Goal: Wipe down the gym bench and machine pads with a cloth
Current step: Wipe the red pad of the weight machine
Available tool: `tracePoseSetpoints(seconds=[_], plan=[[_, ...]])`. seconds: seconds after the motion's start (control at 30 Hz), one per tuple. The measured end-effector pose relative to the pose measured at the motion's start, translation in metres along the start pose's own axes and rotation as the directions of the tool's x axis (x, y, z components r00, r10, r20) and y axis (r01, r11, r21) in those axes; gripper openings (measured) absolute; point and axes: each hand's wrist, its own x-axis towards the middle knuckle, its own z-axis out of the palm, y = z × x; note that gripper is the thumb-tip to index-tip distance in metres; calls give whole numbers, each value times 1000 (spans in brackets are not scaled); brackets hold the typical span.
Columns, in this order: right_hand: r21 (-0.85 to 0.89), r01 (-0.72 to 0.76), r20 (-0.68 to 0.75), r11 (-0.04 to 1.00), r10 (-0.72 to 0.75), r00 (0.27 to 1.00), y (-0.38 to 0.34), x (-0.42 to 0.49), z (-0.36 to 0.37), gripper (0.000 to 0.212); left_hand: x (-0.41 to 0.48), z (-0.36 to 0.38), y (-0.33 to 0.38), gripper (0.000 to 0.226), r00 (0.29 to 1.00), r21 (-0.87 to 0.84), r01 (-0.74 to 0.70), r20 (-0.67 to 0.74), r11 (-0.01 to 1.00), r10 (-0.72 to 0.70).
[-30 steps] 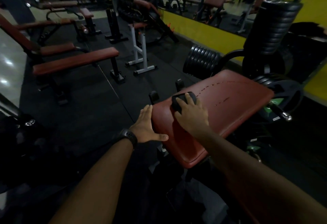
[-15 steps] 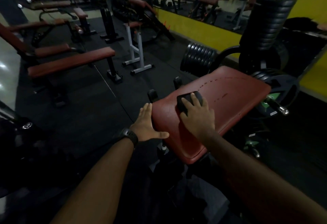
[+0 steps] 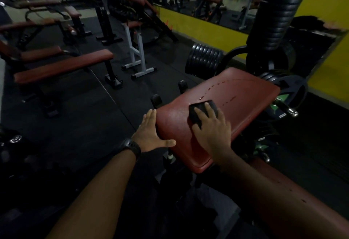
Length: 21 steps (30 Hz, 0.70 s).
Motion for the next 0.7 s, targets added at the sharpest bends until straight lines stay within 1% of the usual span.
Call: tracePoseSetpoints(seconds=[0.07,0.1,0.17,0.23,0.27,0.3,0.33,0.4,0.47,0.5,0.57,0.6,0.63,0.7], plan=[[-19,-30,-78,999,28,997,-11,-33,5,61,0,2,-3,155,1000,45,-16,-21,999,17],[-11,-5,-86,1000,4,996,-19,-45,7,61,1,2,-3,157,999,56,-23,-28,998,24],[-14,122,-30,992,-122,992,-32,-48,9,61,2,1,-4,163,998,70,-34,-47,997,38],[-46,271,39,961,-269,962,-37,-30,7,60,2,1,-4,163,998,79,-42,-49,996,46],[-56,309,63,950,-305,950,-36,-16,5,60,1,1,-3,162,998,78,-39,-44,996,43],[-63,309,82,949,-304,949,-33,-3,2,60,0,1,-3,160,999,75,-36,-38,997,39],[-68,276,103,959,-268,958,-28,8,1,61,0,1,-3,159,999,71,-34,-36,997,37],[-35,133,90,991,-129,988,-15,18,-1,61,-1,0,-2,156,999,70,-36,-33,997,39],[1,-34,-14,999,34,999,-8,3,0,61,-1,0,-3,154,999,63,-37,-35,997,39],[10,-87,-75,996,87,993,-10,-9,3,60,-1,0,-3,154,998,62,-39,-39,997,42],[31,-115,-132,993,118,984,-22,-39,11,60,0,2,-4,155,998,60,-47,-43,997,49],[41,-79,-130,996,83,988,-29,-49,15,60,0,2,-4,157,998,55,-50,-46,997,53],[25,-9,-133,1000,12,991,-37,-55,18,60,1,3,-5,160,997,51,-58,-53,997,61],[-52,189,-121,981,-194,973,-48,-50,23,55,3,4,-8,159,994,61,-84,-64,995,87]])
